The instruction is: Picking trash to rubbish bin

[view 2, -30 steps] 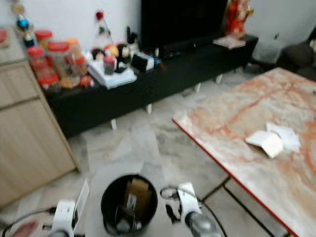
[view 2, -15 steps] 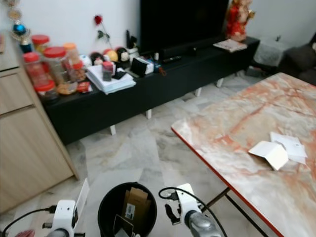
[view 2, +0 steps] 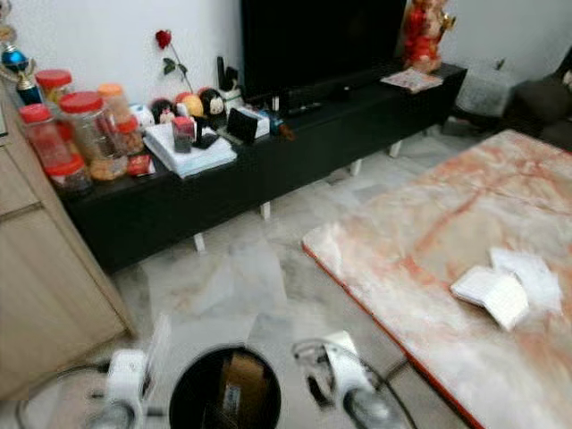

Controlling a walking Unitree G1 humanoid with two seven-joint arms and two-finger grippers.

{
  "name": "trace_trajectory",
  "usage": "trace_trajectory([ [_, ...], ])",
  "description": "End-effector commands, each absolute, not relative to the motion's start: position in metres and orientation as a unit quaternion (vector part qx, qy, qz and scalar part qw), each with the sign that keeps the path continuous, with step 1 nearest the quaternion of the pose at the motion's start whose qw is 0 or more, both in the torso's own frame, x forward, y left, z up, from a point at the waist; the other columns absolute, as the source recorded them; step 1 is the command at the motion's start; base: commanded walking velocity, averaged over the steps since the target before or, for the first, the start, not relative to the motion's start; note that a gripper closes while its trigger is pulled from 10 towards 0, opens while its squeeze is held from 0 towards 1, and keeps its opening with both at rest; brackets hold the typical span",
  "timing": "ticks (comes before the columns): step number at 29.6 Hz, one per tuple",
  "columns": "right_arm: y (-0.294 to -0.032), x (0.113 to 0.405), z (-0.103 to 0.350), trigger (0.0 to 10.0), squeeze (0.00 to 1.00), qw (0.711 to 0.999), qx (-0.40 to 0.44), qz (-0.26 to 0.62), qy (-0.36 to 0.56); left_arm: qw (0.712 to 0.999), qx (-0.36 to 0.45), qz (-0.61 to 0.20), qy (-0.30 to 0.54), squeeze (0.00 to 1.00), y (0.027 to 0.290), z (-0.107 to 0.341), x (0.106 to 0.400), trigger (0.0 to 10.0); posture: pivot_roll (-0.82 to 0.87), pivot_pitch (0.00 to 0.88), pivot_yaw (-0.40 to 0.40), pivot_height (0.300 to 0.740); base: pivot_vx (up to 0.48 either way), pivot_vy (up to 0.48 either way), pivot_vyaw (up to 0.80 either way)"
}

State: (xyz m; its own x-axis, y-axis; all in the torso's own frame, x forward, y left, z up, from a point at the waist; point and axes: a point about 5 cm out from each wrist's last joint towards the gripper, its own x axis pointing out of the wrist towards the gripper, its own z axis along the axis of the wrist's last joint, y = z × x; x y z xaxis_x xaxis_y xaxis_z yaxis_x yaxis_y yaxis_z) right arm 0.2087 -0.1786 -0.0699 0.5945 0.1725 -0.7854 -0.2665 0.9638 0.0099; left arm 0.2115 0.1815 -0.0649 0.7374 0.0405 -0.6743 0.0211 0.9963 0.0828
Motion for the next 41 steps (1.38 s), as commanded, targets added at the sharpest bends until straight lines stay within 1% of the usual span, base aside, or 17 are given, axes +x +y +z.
trace_trajectory([
  [1,-0.166,0.221,-0.063,10.0,0.0,0.899,-0.058,0.143,0.409,0.937,0.048,0.003,0.346,0.0,0.19,-0.059,0.219,10.0,-0.01,0.0,-0.045,0.74,0.0,0.0,0.0],
  [2,-0.169,0.225,-0.061,10.0,0.0,0.902,-0.065,0.144,0.403,0.939,0.053,-0.015,0.339,0.0,0.186,-0.056,0.224,10.0,-0.01,0.0,-0.045,0.74,0.0,0.0,0.0],
  [6,-0.176,0.234,-0.054,10.0,0.0,0.907,-0.084,0.135,0.389,0.944,0.045,-0.041,0.325,0.0,0.177,-0.05,0.234,10.0,-0.01,0.0,-0.045,0.74,0.0,0.0,0.0],
  [8,-0.178,0.242,-0.048,10.0,0.0,0.912,-0.088,0.138,0.375,0.946,0.032,-0.077,0.313,0.0,0.166,-0.045,0.243,10.0,-0.02,0.0,-0.043,0.74,0.0,0.0,0.0],
  [11,-0.172,0.249,-0.043,10.0,0.0,0.909,-0.09,0.168,0.37,0.946,0.026,-0.114,0.303,0.0,0.154,-0.04,0.249,10.0,-0.02,0.0,-0.043,0.74,0.0,0.0,0.0],
  [12,-0.167,0.251,-0.042,10.0,0.0,0.903,-0.103,0.191,0.371,0.945,0.023,-0.135,0.296,0.0,0.147,-0.037,0.252,10.0,-0.02,0.0,-0.043,0.74,0.0,0.0,0.0],
  [15,-0.161,0.255,-0.039,10.0,0.0,0.901,-0.11,0.213,0.362,0.945,0.021,-0.147,0.29,0.0,0.141,-0.034,0.257,10.0,-0.02,0.0,-0.042,0.74,0.0,0.0,0.0],
  [17,-0.155,0.26,-0.035,10.0,0.0,0.9,-0.098,0.222,0.361,0.945,0.012,-0.155,0.286,0.0,0.136,-0.031,0.26,10.0,-0.02,0.0,-0.042,0.74,0.0,0.0,0.0],
  [18,-0.148,0.266,-0.029,10.0,0.0,0.903,-0.098,0.239,0.344,0.944,0.011,-0.165,0.286,0.0,0.133,-0.029,0.263,10.0,-0.03,0.0,-0.039,0.74,0.0,0.0,0.0],
  [19,-0.148,0.266,-0.029,10.0,0.0,0.903,-0.098,0.239,0.344,0.944,0.011,-0.165,0.286,0.0,0.133,-0.029,0.263,10.0,-0.03,0.0,-0.039,0.74,0.0,0.0,0.0],
  [22,-0.136,0.272,-0.024,10.0,0.0,0.9,-0.099,0.267,0.33,0.94,0.018,-0.178,0.292,0.0,0.129,-0.029,0.264,10.0,-0.03,0.0,-0.038,0.74,0.0,0.0,0.0],
  [25,-0.124,0.276,-0.019,10.0,0.0,0.895,-0.093,0.295,0.321,0.938,0.006,-0.183,0.295,0.0,0.127,-0.029,0.264,10.0,-0.04,0.0,-0.037,0.74,0.0,0.0,0.0],
  [28,-0.12,0.277,-0.017,10.0,0.0,0.894,-0.087,0.305,0.316,0.937,0.001,-0.184,0.297,0.0,0.126,-0.029,0.264,10.0,-0.04,0.0,-0.037,0.74,0.0,0.0,0.0],
  [31,-0.11,0.279,-0.014,10.0,0.0,0.89,-0.079,0.329,0.304,0.933,-0.017,-0.176,0.312,0.0,0.127,-0.032,0.262,10.0,-0.04,0.0,-0.036,0.74,0.0,0.0,0.0],
  [38,-0.106,0.279,-0.012,10.0,0.0,0.889,-0.077,0.338,0.297,0.926,-0.044,-0.171,0.334,0.0,0.128,-0.036,0.258,10.0,-0.04,0.0,-0.036,0.74,0.0,0.0,0.0],
  [40,-0.107,0.281,-0.01,10.0,0.0,0.892,-0.077,0.336,0.293,0.917,-0.054,-0.179,0.352,0.0,0.126,-0.04,0.254,10.0,-0.04,0.0,-0.036,0.74,0.0,0.0,0.0],
  [41,-0.107,0.281,-0.01,10.0,0.0,0.892,-0.077,0.336,0.293,0.917,-0.054,-0.179,0.352,0.0,0.126,-0.04,0.254,10.0,-0.04,0.0,-0.036,0.74,0.0,0.0,0.0],
])
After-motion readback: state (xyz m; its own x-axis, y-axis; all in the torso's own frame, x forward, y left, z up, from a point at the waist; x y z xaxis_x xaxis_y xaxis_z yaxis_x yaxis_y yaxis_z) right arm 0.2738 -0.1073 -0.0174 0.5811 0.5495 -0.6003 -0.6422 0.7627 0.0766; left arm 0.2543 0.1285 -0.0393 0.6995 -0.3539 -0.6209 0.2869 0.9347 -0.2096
